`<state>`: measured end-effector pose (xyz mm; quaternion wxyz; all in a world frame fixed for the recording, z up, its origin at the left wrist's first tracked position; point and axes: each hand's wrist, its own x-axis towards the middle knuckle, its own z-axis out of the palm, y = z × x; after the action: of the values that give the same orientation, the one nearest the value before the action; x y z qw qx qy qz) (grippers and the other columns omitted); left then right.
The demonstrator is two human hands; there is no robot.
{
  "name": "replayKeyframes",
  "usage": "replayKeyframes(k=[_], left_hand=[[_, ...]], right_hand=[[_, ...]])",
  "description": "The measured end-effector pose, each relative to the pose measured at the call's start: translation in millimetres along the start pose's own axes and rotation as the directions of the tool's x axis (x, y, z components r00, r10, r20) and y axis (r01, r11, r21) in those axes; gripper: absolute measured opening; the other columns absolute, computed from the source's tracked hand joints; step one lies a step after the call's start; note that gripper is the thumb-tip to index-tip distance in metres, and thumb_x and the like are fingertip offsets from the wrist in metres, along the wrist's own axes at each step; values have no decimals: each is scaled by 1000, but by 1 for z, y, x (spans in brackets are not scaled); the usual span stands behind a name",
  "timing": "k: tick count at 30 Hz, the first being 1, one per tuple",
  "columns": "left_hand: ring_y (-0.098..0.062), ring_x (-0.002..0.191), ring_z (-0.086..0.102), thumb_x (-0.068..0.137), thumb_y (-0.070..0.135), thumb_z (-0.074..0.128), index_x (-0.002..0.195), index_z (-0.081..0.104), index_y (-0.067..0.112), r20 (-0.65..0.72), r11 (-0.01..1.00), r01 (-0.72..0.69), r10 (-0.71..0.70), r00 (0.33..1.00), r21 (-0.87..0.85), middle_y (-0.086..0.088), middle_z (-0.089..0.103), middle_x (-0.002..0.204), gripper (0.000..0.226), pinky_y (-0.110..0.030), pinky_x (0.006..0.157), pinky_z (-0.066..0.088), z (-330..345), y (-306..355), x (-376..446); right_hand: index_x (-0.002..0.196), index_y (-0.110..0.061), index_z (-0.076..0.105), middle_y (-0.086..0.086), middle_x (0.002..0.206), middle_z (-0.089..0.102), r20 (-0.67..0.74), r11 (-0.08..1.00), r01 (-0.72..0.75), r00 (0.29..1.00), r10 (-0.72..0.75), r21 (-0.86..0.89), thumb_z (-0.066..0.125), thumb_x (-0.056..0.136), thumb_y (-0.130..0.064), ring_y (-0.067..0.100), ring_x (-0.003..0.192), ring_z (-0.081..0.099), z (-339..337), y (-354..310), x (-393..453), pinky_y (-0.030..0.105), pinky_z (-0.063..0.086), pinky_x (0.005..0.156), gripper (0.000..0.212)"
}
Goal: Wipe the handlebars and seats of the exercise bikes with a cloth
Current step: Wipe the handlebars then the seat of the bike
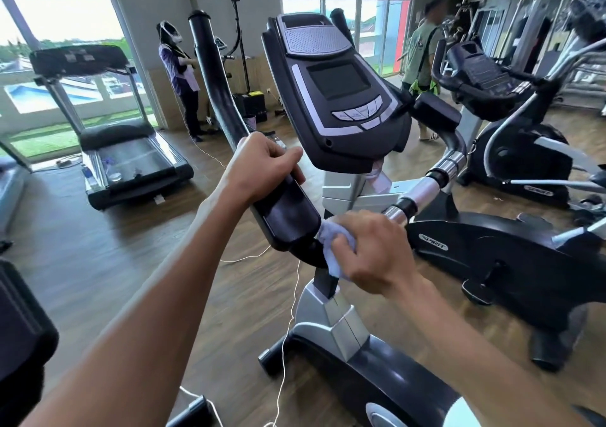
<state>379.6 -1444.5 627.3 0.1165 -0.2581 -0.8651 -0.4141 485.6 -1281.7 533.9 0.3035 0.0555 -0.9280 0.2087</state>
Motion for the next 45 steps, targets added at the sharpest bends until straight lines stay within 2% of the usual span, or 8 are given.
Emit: replayKeyframes(k=[9, 15, 21, 30, 34, 37, 41, 45], left_hand=[[0, 42, 46, 99, 26, 61, 66, 81, 16, 13, 1000, 6, -6, 1000, 11, 7, 63, 49, 40, -10, 48, 33, 0, 3, -1], [-26, 47, 63, 98, 33, 61, 64, 79, 14, 119, 988, 41, -59, 991, 149, 5, 64, 47, 43, -35, 56, 56, -3, 17, 14], [-26, 61, 58, 89, 31, 56, 68, 73, 11, -341, 969, -5, 91, 936, 246, -9, 66, 64, 34, -33, 68, 53, 14, 24, 46], [-40, 132, 46, 94, 29, 60, 158, 15, -4, -280, 951, 284, -242, 929, 119, -29, 38, 149, 85, -38, 99, 40, 40, 23, 80], [-33, 90, 56, 91, 24, 57, 119, 59, -4, -261, 952, 293, -263, 929, 86, -12, 63, 101, 39, -34, 61, 39, 42, 16, 81], [-26, 61, 39, 88, 15, 56, 71, 46, 4, -249, 953, 297, -273, 929, 63, -6, 47, 73, 22, -35, 50, 31, 43, 23, 84], [-20, 59, 37, 88, 12, 54, 67, 39, 9, -262, 947, 316, -294, 919, 48, -4, 44, 75, 26, -37, 55, 29, 46, 31, 85], [-27, 68, 43, 90, 13, 52, 76, 44, 7, -248, 949, 313, -293, 924, 46, -7, 47, 81, 17, -37, 57, 31, 48, 27, 84]], right_hand=[[67, -14, 62, 0, 59, 58, -110, 946, -150, 976, 188, 288, 52, 74, -45, 23, 59, 54, 7, -9, -3, 33, 39, 55, 33], [64, -2, 52, 23, 64, 46, -42, 214, -141, 736, 676, 967, 57, 78, -35, 31, 61, 48, -45, 67, 22, 40, 39, 59, 36], [77, -19, 69, -3, 68, 61, -374, 938, -219, 873, 312, 270, 46, 87, -28, 23, 68, 58, -21, 65, 16, 33, 40, 61, 27], [81, -12, 69, 1, 77, 66, -111, 966, 92, 992, -67, 242, 50, 81, -28, 23, 73, 59, 1, 68, 6, 42, 52, 70, 25], [74, -21, 68, -1, 70, 65, -227, 912, -201, 929, 293, 357, 46, 82, -32, 25, 67, 60, -9, 99, 27, 45, 52, 65, 25], [78, -13, 71, -3, 76, 66, -262, 958, -57, 956, 134, 282, 47, 80, -27, 19, 73, 57, -6, 66, 7, 36, 53, 74, 28], [81, -17, 66, -6, 78, 62, -164, 948, 200, 973, -162, 249, 51, 77, -23, 12, 73, 52, -3, 64, 2, 35, 52, 76, 17], [76, -11, 71, 3, 72, 68, -255, 929, -152, 935, 246, 338, 47, 80, -28, 23, 67, 61, -12, 105, 28, 42, 53, 64, 31]])
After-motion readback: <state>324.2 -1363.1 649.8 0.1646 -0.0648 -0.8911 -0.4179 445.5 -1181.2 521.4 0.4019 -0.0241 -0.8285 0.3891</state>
